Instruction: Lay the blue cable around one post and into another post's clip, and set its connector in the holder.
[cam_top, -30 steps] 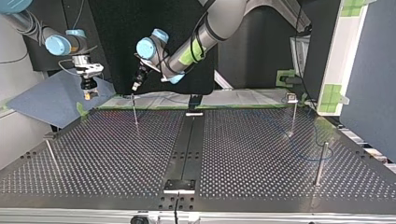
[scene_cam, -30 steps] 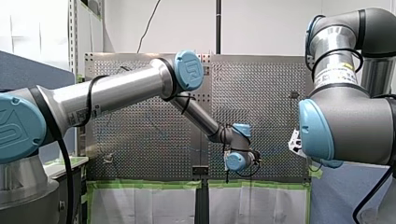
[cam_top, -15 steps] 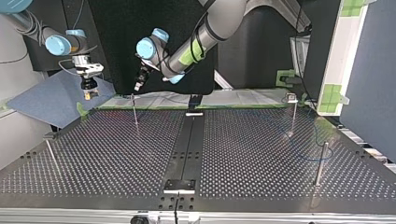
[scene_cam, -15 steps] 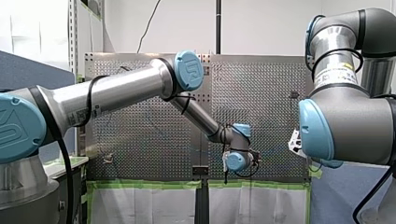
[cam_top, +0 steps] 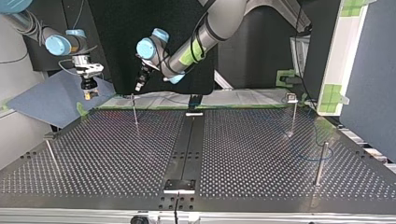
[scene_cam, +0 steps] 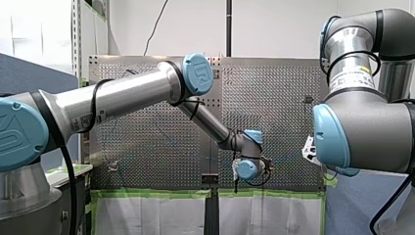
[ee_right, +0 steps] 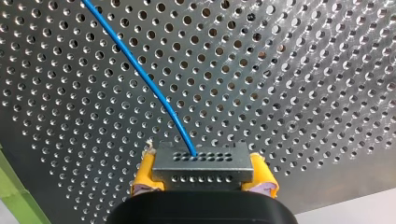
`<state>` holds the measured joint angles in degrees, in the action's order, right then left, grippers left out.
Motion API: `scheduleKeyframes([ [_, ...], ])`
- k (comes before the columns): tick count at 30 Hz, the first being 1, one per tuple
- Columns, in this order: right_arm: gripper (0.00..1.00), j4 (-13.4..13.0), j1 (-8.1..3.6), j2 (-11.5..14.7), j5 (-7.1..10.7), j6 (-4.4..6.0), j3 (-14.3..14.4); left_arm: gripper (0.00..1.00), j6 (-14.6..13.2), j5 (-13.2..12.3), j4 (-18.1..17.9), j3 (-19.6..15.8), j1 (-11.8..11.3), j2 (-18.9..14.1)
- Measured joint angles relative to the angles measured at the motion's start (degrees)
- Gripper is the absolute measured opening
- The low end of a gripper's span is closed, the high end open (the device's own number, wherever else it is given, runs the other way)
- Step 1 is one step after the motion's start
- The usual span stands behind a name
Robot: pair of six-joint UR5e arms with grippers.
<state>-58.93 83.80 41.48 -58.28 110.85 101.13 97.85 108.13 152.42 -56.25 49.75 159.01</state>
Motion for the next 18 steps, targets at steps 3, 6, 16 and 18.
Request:
scheduleKeyframes([
  [3,0.00,-0.1,0.00,0.0,0.00,0.03,0.0,1.00,0.0,0.0,0.0,0.0,-0.1,0.0],
  [6,0.00,-0.1,0.00,0.0,0.00,0.04,0.0,1.00,0.0,0.0,0.2,0.0,-0.1,0.0],
  [16,0.00,-0.1,0.01,0.0,0.01,0.08,0.0,1.00,0.0,0.0,0.4,-0.1,-0.2,0.0],
  [18,0.00,-0.1,0.01,0.0,0.03,0.08,0.0,1.00,0.0,0.0,0.4,-0.1,-0.2,0.0],
])
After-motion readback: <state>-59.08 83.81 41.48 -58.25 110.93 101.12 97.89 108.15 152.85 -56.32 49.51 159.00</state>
